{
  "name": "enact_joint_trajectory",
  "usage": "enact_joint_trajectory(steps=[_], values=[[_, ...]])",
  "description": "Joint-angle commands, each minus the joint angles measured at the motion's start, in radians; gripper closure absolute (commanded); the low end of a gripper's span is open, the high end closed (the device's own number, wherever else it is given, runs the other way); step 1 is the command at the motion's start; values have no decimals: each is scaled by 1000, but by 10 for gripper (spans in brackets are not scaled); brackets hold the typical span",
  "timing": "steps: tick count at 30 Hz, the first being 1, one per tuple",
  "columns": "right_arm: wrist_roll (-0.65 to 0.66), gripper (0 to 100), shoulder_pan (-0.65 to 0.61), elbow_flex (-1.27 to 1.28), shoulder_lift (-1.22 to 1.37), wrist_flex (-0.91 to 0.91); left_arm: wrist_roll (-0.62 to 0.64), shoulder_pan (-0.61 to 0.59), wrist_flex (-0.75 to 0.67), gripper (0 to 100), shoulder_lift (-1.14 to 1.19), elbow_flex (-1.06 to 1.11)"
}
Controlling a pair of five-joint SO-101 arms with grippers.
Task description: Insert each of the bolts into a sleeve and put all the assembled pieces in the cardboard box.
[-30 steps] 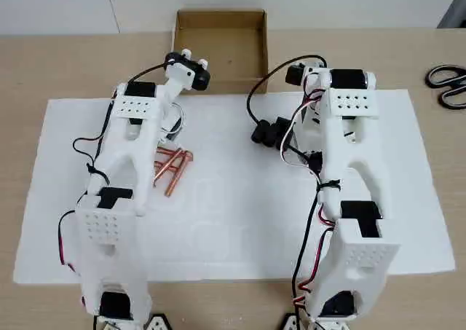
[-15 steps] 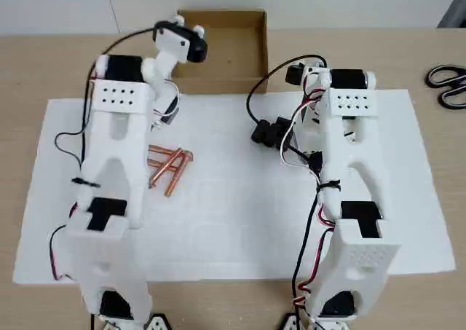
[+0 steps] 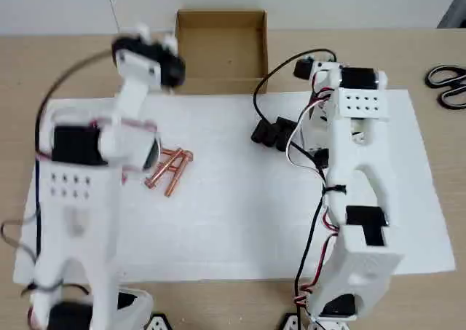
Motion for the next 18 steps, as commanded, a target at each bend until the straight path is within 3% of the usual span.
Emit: enact_joint_trajectory(steps=[1, 7, 18], values=[[9, 994, 8, -3, -108, 21, 5, 0, -147, 994, -155, 320], [9, 994, 5, -3, -119, 21, 9, -21, -358, 994, -284, 673], [9, 994, 4, -2, -119, 21, -25, -219, -577, 990, -292, 970]])
